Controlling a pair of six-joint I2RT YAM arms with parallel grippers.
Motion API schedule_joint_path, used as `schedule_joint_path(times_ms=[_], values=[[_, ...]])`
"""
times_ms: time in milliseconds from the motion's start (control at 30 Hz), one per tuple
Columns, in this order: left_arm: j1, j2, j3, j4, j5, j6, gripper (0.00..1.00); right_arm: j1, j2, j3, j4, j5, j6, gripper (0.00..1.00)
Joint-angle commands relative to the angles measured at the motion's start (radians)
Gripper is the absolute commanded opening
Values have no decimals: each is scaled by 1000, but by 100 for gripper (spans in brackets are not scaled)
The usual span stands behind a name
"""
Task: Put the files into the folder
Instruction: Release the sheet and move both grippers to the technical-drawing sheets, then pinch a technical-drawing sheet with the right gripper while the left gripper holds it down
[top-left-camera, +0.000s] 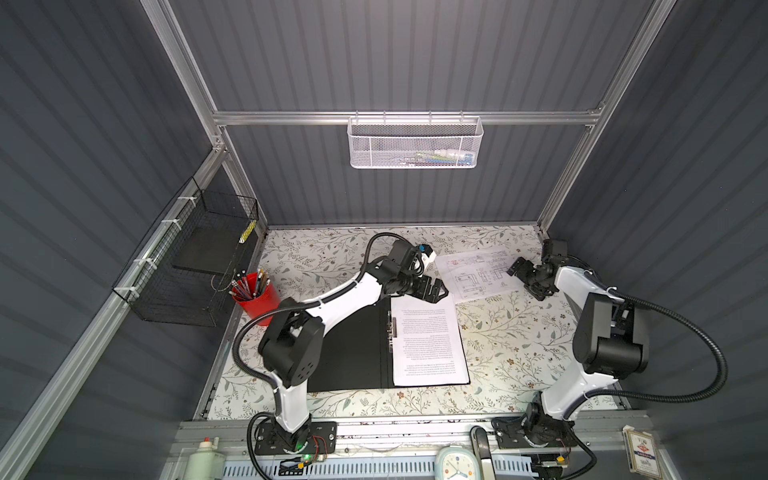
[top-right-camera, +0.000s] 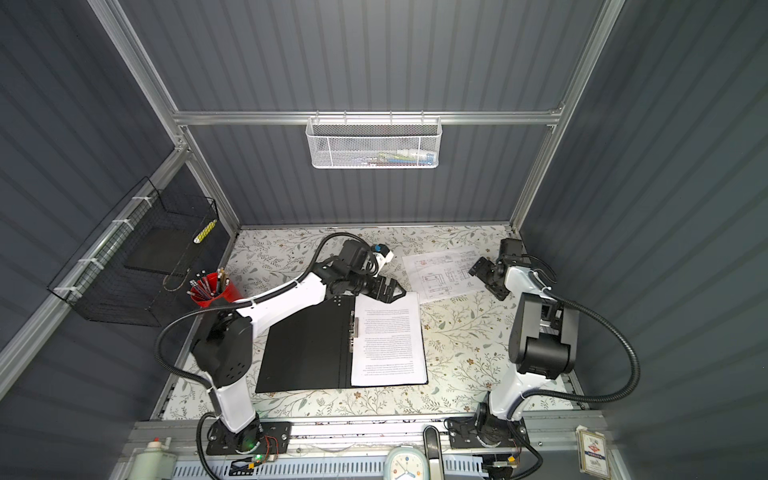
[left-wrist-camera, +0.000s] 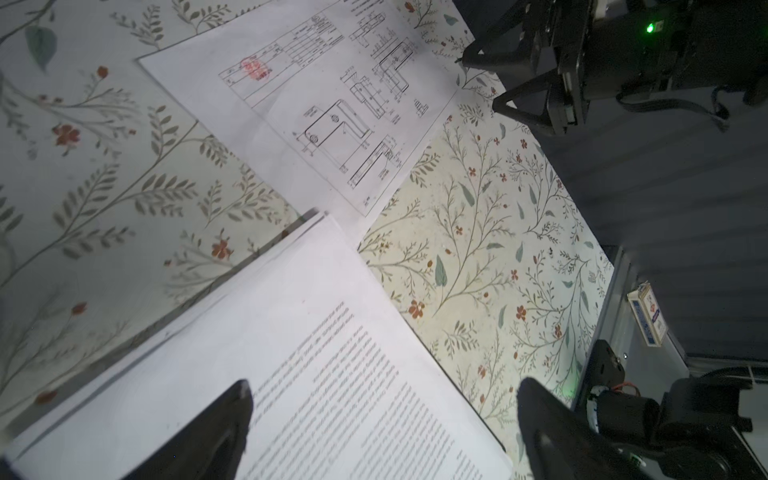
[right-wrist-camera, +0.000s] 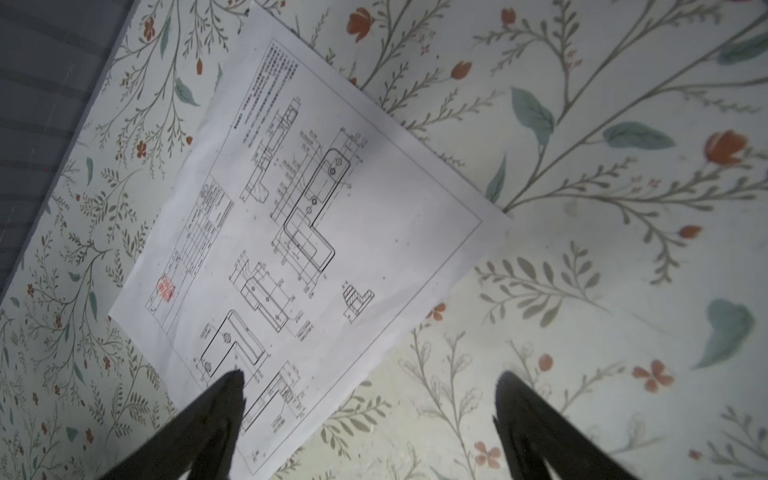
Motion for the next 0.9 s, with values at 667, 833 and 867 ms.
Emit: schedule_joint_path(times_ms=[667,833,867], values=[[-55,662,758,-71,122,-114,100,-112,202,83,136,-224,142,96],[-56,704,779,-86,131,-125,100,-111,219,75,158,-262,165,96],[-55,710,781,-94,137,-127,100,-110,224,77,156,-270,167,96]])
